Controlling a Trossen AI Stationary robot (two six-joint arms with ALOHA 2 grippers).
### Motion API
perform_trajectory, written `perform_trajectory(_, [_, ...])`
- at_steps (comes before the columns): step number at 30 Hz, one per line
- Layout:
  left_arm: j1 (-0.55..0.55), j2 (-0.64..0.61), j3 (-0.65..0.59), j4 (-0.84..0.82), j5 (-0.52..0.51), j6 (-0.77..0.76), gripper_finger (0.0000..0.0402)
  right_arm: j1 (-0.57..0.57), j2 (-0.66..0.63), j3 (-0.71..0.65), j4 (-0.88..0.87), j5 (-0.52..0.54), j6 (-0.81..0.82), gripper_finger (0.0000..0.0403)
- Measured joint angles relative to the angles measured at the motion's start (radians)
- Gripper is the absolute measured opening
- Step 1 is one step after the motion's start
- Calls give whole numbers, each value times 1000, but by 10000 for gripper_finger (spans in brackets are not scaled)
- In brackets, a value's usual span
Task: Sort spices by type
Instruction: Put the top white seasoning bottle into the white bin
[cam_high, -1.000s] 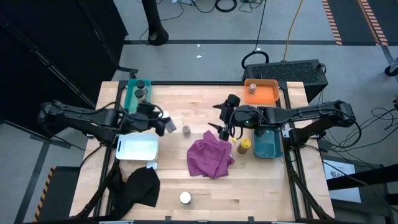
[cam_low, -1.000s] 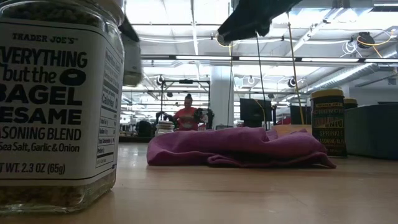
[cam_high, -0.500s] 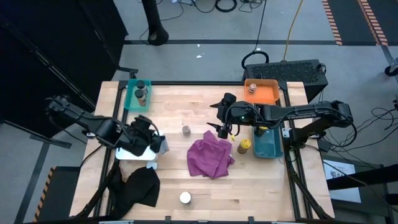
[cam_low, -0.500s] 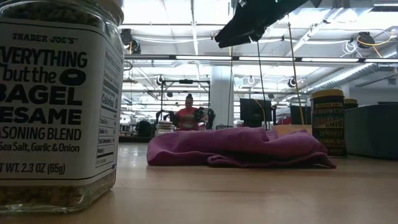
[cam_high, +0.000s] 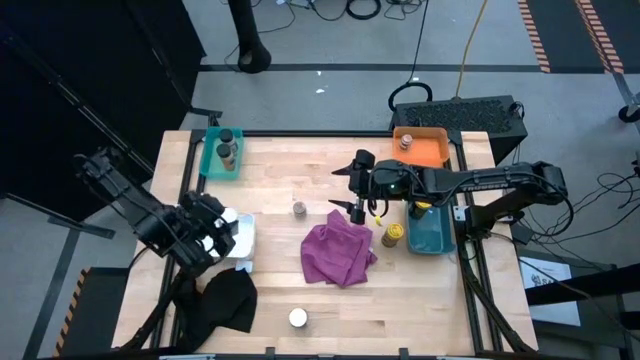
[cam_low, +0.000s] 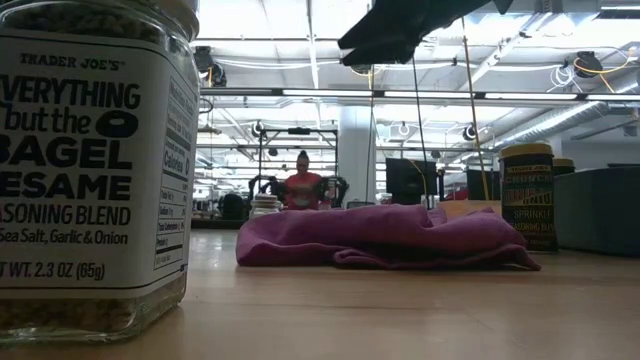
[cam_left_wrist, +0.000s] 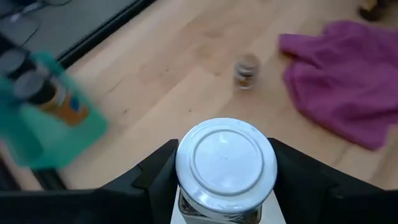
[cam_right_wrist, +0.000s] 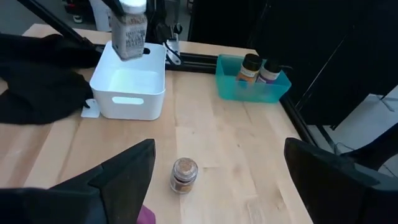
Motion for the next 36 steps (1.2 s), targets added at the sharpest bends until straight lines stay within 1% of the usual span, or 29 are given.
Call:
perform_trajectory(3, [-4, 2, -70, 4, -8, -107, 214, 0, 3, 0, -7, 0, 19, 338])
perform_trajectory(7, [-4, 20, -177, 62, -6, -141, 214, 3, 18, 0, -13, 0, 34, 338])
perform_trajectory(13, [12, 53, -281, 79, -19, -391, 214, 4, 41, 0, -10, 2, 44, 338])
perform_trajectory(16, [11, 88, -292, 92, -22, -431, 214, 4, 42, 0, 0, 2, 44, 338])
perform_trajectory(19, [12, 129, -293, 123, -36, -440, 232, 4, 43, 0, 6, 3, 44, 338])
perform_trajectory(23, [21, 190, -293, 135, -36, -516, 243, 4, 43, 0, 7, 3, 44, 338])
perform_trajectory(28, [32, 245, -293, 136, -40, -589, 223, 4, 43, 0, 7, 3, 44, 339])
perform_trajectory(36, [32, 258, -293, 130, -38, -590, 190, 4, 43, 0, 7, 4, 41, 339])
